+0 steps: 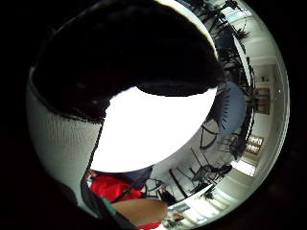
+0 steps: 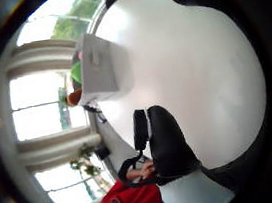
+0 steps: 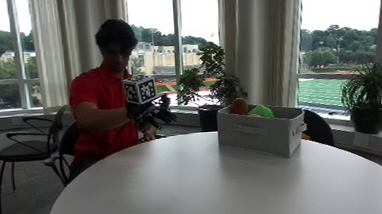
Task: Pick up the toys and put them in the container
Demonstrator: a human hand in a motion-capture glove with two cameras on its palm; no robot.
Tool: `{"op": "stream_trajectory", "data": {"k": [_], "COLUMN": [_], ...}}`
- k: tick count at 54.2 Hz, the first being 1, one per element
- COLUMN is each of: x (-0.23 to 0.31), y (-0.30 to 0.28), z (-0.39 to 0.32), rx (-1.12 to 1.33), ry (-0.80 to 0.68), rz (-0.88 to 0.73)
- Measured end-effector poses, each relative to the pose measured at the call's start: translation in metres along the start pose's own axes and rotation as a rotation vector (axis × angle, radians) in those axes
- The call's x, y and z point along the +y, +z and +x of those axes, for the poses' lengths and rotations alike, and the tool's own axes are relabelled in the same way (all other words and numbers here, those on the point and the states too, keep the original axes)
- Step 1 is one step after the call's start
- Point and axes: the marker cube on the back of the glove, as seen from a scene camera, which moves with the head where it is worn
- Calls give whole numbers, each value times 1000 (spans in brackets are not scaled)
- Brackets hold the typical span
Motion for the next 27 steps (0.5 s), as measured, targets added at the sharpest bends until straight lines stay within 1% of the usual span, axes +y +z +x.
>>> {"op": "stream_trajectory", "data": {"k": [27], "x": [0], "y": [3], "z": [-3], "rx": [-1], "ry": [-2], "rz": [4]}}
